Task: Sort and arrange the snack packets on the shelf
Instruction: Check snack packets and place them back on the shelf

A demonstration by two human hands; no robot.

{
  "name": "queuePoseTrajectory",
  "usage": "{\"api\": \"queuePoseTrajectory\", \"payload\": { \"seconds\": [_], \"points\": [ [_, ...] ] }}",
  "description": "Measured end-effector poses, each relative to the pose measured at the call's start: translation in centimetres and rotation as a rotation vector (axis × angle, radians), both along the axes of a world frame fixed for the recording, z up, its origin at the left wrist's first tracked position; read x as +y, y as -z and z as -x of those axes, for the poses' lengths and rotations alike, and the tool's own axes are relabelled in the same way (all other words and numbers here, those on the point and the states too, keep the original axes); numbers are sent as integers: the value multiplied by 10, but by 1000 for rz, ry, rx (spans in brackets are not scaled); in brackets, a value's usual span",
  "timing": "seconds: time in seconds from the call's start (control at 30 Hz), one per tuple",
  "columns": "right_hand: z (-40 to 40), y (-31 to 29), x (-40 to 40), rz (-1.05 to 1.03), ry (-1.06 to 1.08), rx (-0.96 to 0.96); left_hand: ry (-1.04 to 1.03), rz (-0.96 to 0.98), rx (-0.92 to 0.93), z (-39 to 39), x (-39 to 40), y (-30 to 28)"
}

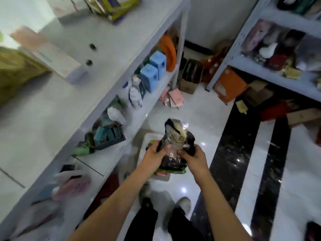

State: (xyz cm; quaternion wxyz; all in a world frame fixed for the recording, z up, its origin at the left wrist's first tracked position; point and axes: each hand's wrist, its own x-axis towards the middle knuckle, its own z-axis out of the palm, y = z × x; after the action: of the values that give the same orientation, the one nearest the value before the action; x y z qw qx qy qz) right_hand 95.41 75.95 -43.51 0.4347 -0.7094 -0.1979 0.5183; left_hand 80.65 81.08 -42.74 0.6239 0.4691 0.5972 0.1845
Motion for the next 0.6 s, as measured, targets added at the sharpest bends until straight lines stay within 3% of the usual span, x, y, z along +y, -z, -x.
{"api": "queuePoseTrajectory", "payload": {
  "seconds": [0.27,0.47,0.6],
  "points": [
    [20,230,-26,212,-39,-47,152,344,209,18,-17,214],
    [39,409,-49,318,-84,-60,169,462,322,31,-30,387],
    [41,497,-46,351,-81,-60,156,490,337,30,-31,473]
  ]
}}
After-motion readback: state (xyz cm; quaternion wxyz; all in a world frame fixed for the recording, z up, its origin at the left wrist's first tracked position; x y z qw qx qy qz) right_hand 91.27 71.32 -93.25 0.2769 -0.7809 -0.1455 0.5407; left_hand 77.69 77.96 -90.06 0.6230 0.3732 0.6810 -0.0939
